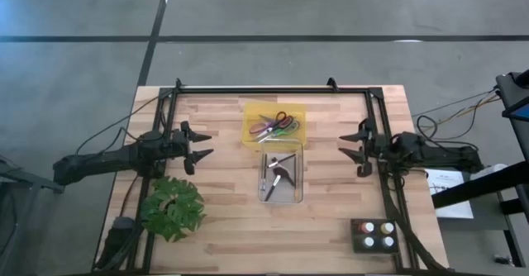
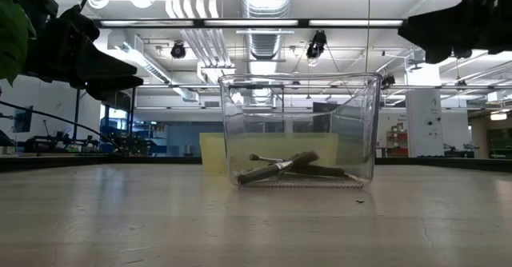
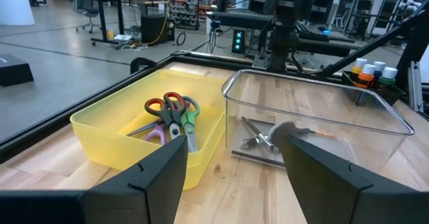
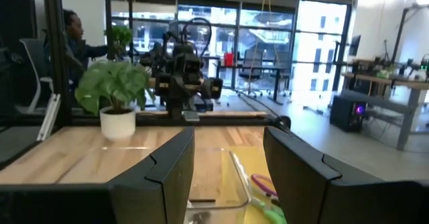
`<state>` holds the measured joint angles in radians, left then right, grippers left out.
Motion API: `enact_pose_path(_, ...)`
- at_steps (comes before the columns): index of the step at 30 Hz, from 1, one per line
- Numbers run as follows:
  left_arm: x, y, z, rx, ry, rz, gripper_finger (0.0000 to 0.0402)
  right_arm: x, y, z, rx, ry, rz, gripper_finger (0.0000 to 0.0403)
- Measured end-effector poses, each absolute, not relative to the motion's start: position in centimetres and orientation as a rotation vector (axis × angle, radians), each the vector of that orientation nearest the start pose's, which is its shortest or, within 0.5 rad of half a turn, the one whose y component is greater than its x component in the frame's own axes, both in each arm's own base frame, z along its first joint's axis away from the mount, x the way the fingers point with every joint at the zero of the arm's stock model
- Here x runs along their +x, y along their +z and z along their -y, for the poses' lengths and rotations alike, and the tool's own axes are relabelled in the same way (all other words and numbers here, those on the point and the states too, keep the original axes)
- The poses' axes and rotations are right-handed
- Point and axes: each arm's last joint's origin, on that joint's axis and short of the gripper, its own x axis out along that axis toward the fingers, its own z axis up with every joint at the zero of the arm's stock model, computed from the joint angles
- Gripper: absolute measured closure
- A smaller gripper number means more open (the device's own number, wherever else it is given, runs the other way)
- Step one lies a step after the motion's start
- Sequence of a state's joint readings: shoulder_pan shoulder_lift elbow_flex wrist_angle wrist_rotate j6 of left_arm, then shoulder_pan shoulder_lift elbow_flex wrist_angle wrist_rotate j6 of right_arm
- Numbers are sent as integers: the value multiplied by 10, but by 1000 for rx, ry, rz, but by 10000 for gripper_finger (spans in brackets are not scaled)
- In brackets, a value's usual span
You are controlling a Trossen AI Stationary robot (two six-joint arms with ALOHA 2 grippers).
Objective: Pick & Place Paint Supplies
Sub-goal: Return to Home Position
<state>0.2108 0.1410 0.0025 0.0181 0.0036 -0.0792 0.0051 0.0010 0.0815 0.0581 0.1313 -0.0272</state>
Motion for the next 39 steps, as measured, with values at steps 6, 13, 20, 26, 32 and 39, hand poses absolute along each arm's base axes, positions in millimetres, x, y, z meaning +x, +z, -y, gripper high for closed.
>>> enact_pose_path(6, 103, 154, -22, -92, 212, -114, 150, 96, 182, 2, -72, -116, 165, 225)
enact_pose_path(13, 104, 154, -22, -93, 212, -120, 150, 96, 182, 1, -78, -109, 163, 225)
enact_pose_path(20, 104, 154, -22, -92, 212, -119, 150, 97, 176, 2, -13, -110, 111, 225)
enact_pose_path(26, 104, 154, -22, -92, 212, -119, 150, 97, 176, 2, -25, -111, 103, 225)
enact_pose_path(32, 104, 154, -22, -92, 212, -119, 150, 97, 176, 2, -15, -110, 104, 225)
enact_pose_path(39, 104, 154, -22, -92, 212, -119, 150, 97, 176, 2, -13, -110, 105, 225)
